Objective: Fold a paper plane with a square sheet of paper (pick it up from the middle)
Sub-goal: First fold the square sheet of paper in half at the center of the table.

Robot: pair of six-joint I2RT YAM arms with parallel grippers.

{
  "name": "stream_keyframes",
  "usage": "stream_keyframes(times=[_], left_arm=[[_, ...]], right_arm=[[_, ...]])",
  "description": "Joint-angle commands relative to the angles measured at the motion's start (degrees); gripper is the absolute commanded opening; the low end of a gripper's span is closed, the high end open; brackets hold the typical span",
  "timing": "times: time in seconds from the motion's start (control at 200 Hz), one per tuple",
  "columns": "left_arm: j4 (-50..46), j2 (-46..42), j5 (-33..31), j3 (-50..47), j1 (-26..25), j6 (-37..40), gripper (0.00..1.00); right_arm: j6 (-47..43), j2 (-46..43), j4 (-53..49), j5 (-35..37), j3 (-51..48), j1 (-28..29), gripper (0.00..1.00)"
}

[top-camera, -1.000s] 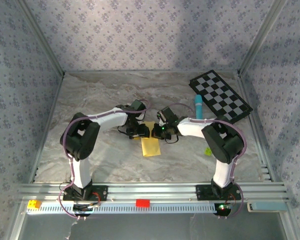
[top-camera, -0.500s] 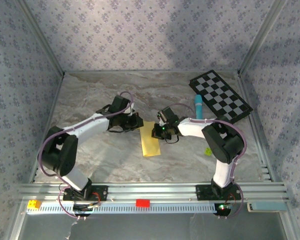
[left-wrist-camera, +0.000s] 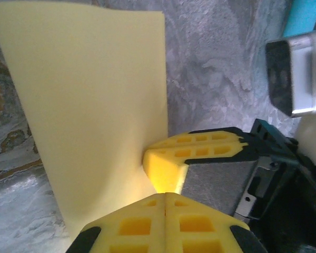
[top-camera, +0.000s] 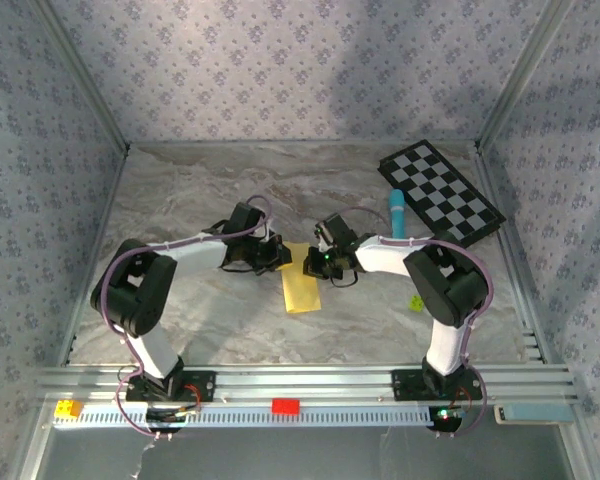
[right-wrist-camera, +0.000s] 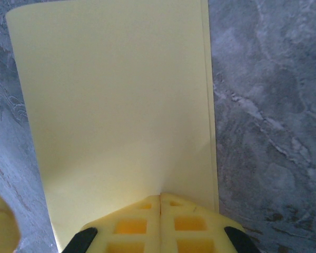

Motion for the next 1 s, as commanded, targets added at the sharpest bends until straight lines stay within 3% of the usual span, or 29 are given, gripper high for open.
stream_keyframes(times=[0.0, 0.435, 0.765, 0.995], left_arm=[[0.7, 1.6, 0.6, -1.2, -0.4, 1.1, 0.02], [-5.6, 4.7, -7.4, -3.4, -0.6, 7.2, 0.05], [-3.7, -2.9, -2.9, -1.6, -1.3, 0.3, 0.1], [0.3, -2.3, -0.2, -3.8, -2.8, -3.7, 0.1]], right_arm=[[-0.4, 2.8, -8.2, 3.2, -2.9, -0.3, 0.01], [-0.3, 2.0, -8.2, 4.0, -4.6, -0.1, 0.0], [-0.1, 1.2, -8.4, 4.6, -4.8, -0.1, 0.0], [0.0, 1.3, -8.7, 4.7, -4.7, -0.1, 0.0]])
